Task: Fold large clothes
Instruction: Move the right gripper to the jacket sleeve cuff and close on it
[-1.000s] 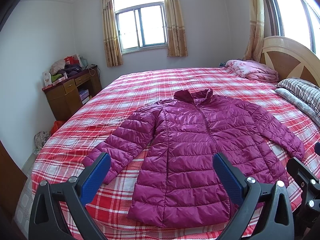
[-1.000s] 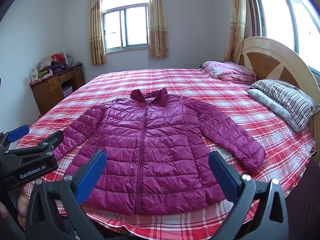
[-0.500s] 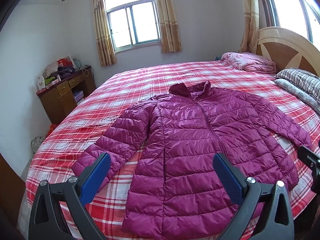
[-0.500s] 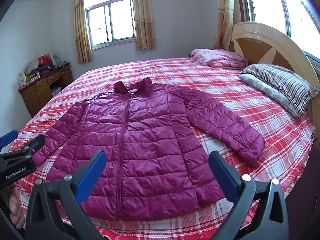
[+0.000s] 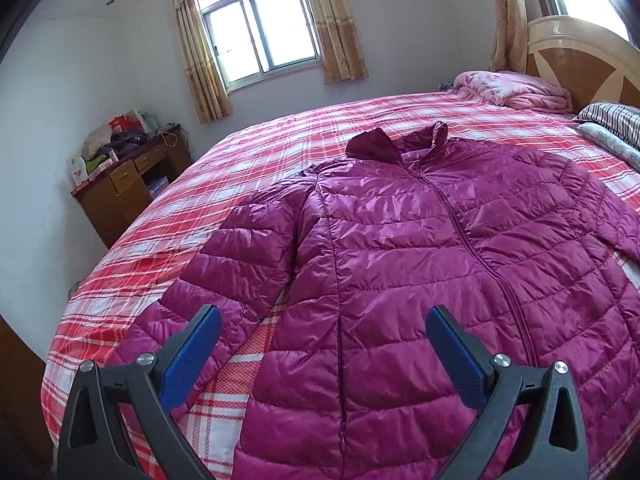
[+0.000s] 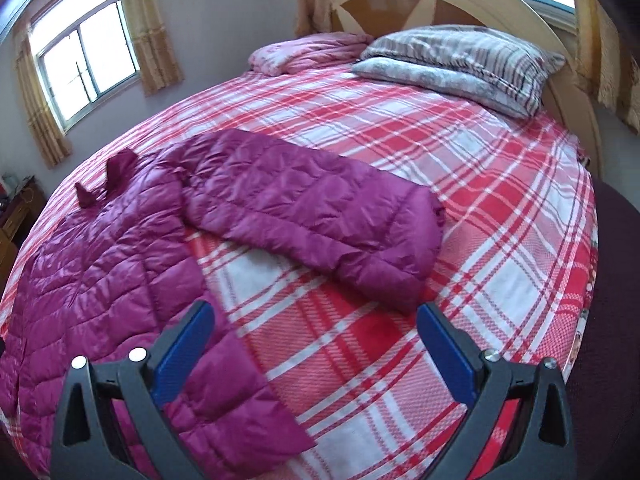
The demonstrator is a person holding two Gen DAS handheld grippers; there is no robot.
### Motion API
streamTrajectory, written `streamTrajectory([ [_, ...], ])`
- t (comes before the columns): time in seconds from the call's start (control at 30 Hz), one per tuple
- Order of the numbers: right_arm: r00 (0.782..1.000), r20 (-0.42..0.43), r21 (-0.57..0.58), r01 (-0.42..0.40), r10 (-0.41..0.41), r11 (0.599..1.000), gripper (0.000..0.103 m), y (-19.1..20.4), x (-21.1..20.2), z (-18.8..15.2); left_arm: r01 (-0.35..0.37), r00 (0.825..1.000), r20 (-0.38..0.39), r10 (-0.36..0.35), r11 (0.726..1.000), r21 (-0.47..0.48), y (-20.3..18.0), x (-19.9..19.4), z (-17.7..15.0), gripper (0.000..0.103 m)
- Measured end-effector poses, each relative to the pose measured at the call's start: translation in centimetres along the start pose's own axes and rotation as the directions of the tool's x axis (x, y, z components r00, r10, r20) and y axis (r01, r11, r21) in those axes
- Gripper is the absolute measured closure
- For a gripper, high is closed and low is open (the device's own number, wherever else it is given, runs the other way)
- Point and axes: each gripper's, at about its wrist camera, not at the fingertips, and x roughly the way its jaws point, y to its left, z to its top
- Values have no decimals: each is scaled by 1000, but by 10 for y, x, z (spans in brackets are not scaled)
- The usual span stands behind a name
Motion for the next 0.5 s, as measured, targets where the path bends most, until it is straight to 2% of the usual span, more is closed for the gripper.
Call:
streamTrajectory([
  [0.07,1000,-13,48,3,-3,999,10,-16,12,8,-16,1000,-1,16,1000,7,0,17,5,1],
  [0.2,999,-40,113,20,-15,993,15,-35,33,23,-68,998,-4,68,997,30,-1,50,12,1],
  [0.3,998,-58,111,39,-33,993,26,-40,47,32,-89,995,-47,90,996,26,3,78,14,1],
  [0.37,996,-82,123,36,-26,992,43,-46,56,36,-96,992,-78,97,995,19,7,95,16,1],
  [0.43,994,-108,127,28,-14,992,53,-47,63,37,-96,990,-107,96,995,5,14,109,18,1],
  [0.5,994,-107,114,25,-13,993,69,-47,63,38,-93,988,-124,91,996,-10,21,117,21,1],
])
